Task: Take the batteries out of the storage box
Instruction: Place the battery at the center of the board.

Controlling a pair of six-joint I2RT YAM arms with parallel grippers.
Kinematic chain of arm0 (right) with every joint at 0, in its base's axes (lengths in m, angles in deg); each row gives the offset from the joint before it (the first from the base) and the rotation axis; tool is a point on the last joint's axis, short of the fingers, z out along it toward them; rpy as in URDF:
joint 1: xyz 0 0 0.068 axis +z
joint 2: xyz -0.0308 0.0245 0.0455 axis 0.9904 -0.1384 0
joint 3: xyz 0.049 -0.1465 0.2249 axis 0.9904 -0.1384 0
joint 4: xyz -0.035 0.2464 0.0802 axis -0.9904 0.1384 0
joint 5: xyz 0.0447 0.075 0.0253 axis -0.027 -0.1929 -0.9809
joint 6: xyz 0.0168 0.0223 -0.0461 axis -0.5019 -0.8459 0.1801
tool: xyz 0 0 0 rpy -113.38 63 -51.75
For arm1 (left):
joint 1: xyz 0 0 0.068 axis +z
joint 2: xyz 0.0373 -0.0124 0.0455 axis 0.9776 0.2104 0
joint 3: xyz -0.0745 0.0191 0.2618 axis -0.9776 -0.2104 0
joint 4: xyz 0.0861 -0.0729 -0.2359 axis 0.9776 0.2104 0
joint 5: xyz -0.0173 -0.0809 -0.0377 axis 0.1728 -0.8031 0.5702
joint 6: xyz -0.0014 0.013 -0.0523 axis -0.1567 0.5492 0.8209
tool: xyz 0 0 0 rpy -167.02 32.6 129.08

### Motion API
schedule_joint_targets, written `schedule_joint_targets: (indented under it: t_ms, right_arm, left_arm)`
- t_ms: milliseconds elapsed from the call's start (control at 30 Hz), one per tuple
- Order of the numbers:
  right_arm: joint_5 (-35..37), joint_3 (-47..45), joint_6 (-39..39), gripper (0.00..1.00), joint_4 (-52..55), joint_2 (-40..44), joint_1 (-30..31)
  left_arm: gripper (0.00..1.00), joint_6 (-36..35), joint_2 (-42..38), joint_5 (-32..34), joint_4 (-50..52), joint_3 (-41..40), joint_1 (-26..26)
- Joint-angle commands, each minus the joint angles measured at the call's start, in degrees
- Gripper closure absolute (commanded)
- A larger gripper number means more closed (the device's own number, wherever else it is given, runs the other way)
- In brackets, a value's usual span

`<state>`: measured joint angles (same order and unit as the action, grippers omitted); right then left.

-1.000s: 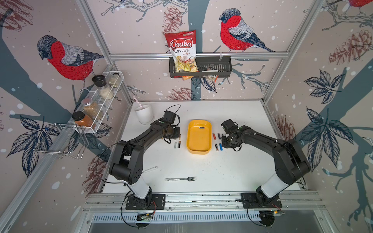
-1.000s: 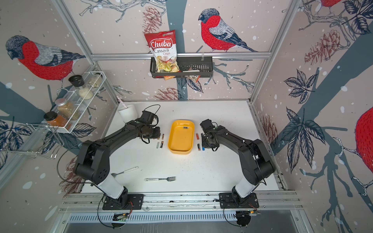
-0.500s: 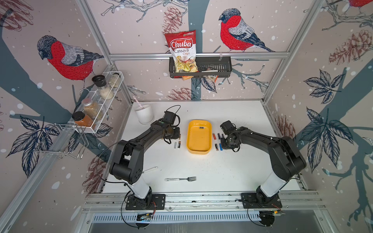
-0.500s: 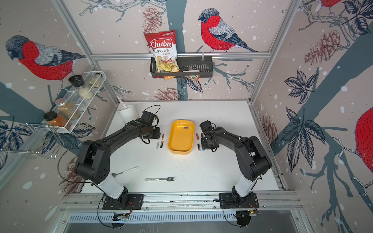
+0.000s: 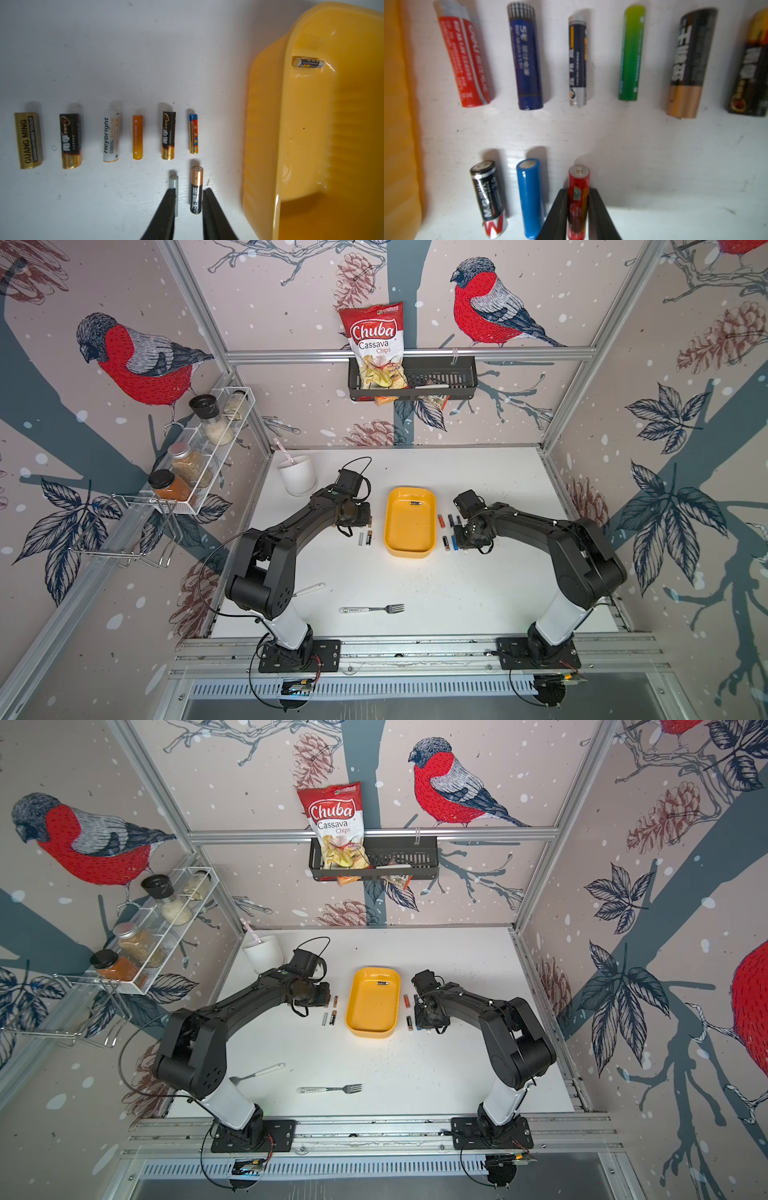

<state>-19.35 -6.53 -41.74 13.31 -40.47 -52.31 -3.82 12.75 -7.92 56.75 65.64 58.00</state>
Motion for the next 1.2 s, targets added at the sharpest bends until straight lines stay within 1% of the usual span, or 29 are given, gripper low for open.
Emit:
schedule_joint_targets:
  t_ms: [0,533,1000,1167]
  right_arm:
    - [-0.1,-0.4,0.2,0.76,-0.1,-0.2,0.0]
    - [0.8,1.0,0.2,0.72,1.1,0.2,0.0]
    - [1.3,3.8,0.2,0.71,4.0,2.0,0.0]
    - [1.6,5.2,0.1,0.71,5.1,2.9,-0.1]
  left_arm:
    - [0.72,0.2,-0.3,0.5,0.6,-0.1,0.1]
    - [0.72,0.2,-0.2,0.3,0.6,0.3,0.1]
    - [0.72,-0.2,-0.5,0.5,1.2,1.6,-0.1]
    - [0.72,-0.2,-0.4,0.6,2.0,3.5,-0.7]
